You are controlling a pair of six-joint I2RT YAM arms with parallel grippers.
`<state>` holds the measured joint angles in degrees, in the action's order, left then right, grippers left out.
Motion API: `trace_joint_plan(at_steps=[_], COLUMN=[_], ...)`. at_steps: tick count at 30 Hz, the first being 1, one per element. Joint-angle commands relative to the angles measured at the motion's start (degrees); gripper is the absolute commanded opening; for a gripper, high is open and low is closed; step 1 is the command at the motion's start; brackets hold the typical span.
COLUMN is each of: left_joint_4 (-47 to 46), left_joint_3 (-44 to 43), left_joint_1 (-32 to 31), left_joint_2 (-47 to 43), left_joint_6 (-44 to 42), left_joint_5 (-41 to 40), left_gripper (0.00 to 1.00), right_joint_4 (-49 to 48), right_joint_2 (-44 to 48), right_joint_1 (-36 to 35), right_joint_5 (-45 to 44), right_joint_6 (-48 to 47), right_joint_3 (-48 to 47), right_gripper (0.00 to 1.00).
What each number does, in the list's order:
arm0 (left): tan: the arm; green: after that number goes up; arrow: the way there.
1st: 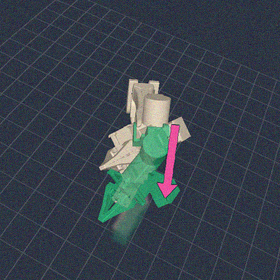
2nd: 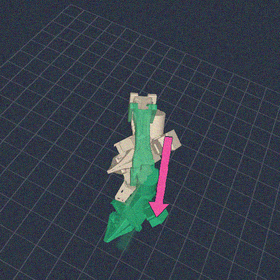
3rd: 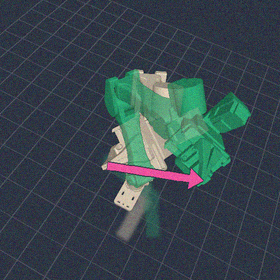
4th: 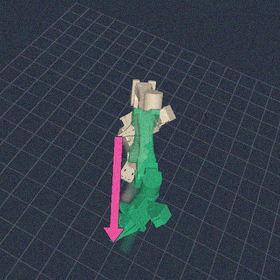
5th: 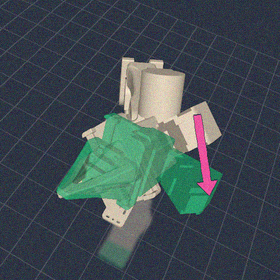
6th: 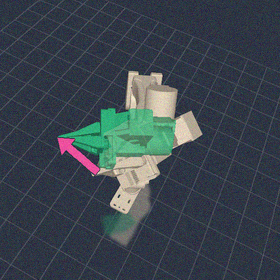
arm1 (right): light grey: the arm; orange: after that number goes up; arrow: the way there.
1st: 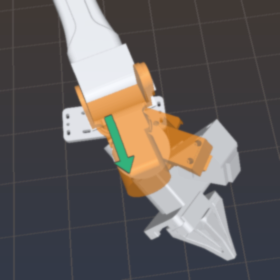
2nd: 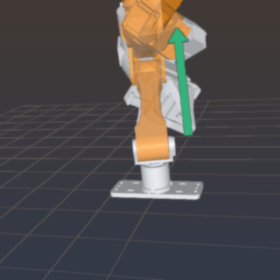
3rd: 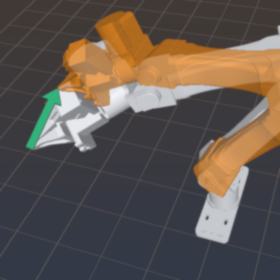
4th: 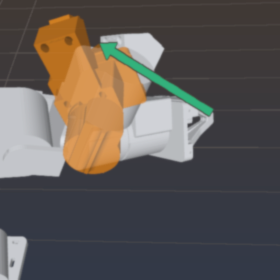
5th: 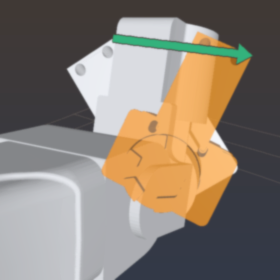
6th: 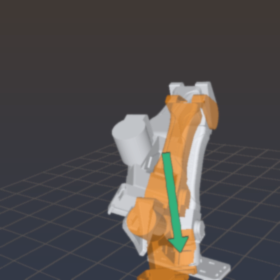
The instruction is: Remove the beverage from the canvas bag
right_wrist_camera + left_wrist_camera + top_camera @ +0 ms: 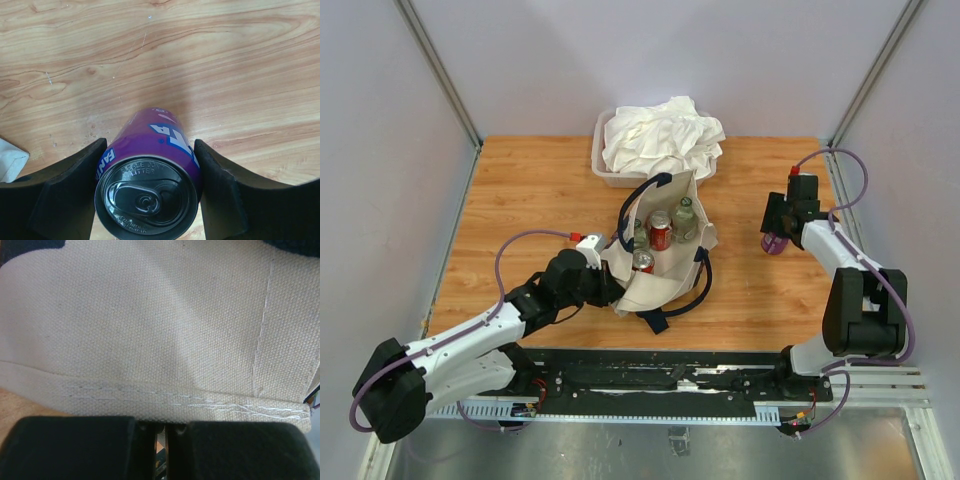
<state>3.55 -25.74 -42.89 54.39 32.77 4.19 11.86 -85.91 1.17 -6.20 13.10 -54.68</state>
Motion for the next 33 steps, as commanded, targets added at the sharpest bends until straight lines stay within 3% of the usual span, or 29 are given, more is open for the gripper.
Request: trace_joint_plan(at_steps=[1, 5, 8, 13, 19, 24, 29, 31, 33], left_joint_4=[5.86, 5.77, 5.85, 5.85, 6.01, 6.29, 6.30, 6.25, 6.19], left_joint_3=[0.25, 0.27, 0.28, 0.59, 0.50, 0.55, 0.73, 0.86, 0.84], left_joint_1=[0.04, 0.09, 0.05, 0.08, 0.09, 0.07, 0.02, 0.08, 0.04], left_joint_2=[1.42, 1.50, 1.51, 1.24, 1.17, 1.20, 1.16, 1.07, 1.07], left_joint_6=[-1.47, -1.57, -1.64, -1.91, -2.34, -2.36, -2.45, -2.41, -2.37], left_joint_5=[-2.87, -2.91, -2.71, -2.73, -2.68, -2.35, -2.15, -2.12, -1.89], left_gripper=[0.08, 0.08, 0.08, 0.08, 0.08, 0.08, 0.08, 0.08, 0.08], right_joint_4=[-0.83, -0.91, -0.63, 0.31, 3.51, 8.36, 11.30, 11.73, 11.72], right_joint_2=[0.68, 0.08, -0.13, 0.93, 7.73, 16.66, 20.11, 19.53, 18.12], right_joint_1=[1.03, 1.12, 1.12, 1.07, -1.35, -10.44, -24.15, -29.14, -34.09], right_joint_5=[-1.26, -1.18, -1.26, -1.62, -3.56, -6.43, -7.55, -7.61, -7.13], right_joint_6=[1.15, 1.67, 1.98, 2.41, 2.25, -0.57, -3.95, -4.52, -4.69], right_joint_3=[-3.18, -2.88, -2.97, -3.27, -4.85, -11.01, -19.40, -21.52, -22.93], right_gripper=[0.14, 0.39, 0.74, 0.99, 0.99, 0.96, 0.86, 0.76, 0.60])
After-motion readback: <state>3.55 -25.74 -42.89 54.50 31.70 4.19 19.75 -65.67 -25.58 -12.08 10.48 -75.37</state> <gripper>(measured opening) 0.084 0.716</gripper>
